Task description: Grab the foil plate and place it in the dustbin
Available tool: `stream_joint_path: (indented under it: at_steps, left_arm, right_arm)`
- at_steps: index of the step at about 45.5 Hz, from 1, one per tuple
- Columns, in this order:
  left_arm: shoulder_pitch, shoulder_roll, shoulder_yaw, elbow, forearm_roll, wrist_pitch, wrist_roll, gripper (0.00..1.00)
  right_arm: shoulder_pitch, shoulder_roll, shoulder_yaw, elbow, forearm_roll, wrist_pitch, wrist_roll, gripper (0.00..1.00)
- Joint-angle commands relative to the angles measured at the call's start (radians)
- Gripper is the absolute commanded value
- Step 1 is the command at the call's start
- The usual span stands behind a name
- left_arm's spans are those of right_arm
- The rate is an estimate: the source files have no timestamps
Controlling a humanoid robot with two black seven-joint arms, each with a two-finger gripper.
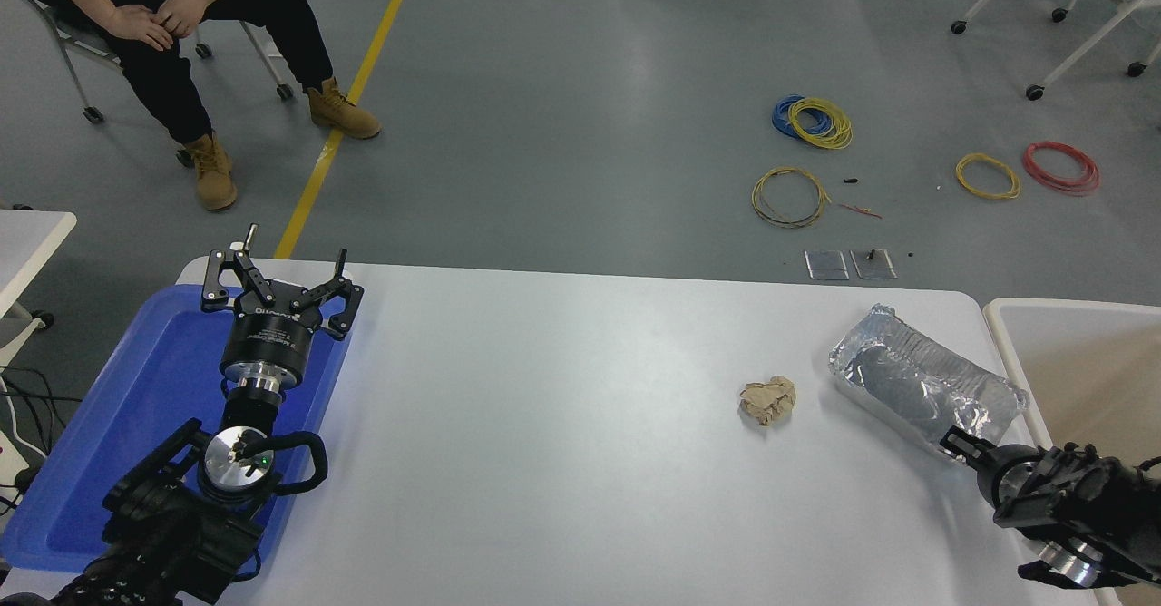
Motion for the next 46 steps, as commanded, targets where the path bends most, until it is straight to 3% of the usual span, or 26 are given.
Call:
stream_joint_path:
  at_steps: [1, 9, 34, 46]
  left_arm:
    - [0.0, 0.001, 0.0, 0.0, 0.001, 0.0, 0.0, 1.0]
    - [0.0, 0.001, 0.0, 0.0, 0.001, 0.0, 0.0, 1.0]
    - [0.0, -0.001, 0.0, -0.002, -0.001, 0.0, 0.0, 1.0]
    - [0.0, 0.001, 0.0, 0.0, -0.001, 0.0, 0.0, 1.0]
  right_arm:
    - [-0.01, 0.002, -0.001, -0.003, -0.019, 0.0, 0.003, 0.16]
    - [-0.015, 0.003, -0.001, -0.006, -0.019, 0.001, 0.003, 0.0]
    - [-0.016, 0.009, 0.0, -0.006, -0.002, 0.0, 0.018, 0.0]
    - [0.037, -0.044, -0.01, 0.011, -0.004, 0.009, 0.018, 0.0]
